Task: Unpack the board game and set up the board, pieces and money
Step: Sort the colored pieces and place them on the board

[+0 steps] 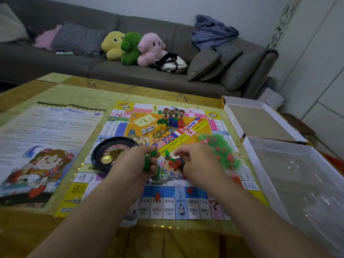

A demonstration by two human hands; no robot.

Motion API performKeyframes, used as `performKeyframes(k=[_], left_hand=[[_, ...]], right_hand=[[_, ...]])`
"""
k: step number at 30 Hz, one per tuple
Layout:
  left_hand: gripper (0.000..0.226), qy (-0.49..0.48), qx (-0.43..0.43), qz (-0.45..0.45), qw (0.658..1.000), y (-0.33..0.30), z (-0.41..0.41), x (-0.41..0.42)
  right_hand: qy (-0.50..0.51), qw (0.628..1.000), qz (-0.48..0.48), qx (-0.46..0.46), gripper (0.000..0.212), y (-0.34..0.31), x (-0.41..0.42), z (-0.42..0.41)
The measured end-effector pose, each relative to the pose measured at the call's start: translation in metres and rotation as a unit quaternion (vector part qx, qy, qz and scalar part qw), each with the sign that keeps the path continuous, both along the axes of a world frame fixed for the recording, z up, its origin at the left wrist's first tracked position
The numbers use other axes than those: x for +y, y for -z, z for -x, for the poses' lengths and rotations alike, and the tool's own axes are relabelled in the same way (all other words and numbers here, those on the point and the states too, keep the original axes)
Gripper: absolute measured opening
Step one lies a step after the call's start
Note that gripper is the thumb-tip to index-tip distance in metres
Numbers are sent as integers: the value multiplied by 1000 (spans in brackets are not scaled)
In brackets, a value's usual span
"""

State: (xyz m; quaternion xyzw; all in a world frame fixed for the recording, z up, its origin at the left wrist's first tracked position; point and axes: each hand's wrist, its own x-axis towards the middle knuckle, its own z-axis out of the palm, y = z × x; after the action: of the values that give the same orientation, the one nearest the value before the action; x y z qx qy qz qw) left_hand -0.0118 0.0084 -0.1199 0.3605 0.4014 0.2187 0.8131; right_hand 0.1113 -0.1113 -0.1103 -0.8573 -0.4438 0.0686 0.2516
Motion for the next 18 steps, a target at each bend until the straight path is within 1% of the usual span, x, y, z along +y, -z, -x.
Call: performKeyframes(k=[2,4,7,12,15,18], left_hand=[[22,-1,-11,11,1000,-1,-3,0],[22,3,-18,13,1000,-1,-6,0],[21,6,-16,12,1000,1,-7,3],[21,11,-16,9,1000,3,-9,7],[20,10,-11,5,1000,5,-10,7],[21,2,-9,5,1000,6,-10,9]], right_hand=[[-10,999,38,-5,37,1,15,-2],[-6,999,53,12,29,1,24,-5],[5,998,49,37,23,5,30,-9],[2,999,45,20,16,13,32,-9],[25,999,45,9,20,15,35,-10],[62,998,15,-4,25,16,42,-13]])
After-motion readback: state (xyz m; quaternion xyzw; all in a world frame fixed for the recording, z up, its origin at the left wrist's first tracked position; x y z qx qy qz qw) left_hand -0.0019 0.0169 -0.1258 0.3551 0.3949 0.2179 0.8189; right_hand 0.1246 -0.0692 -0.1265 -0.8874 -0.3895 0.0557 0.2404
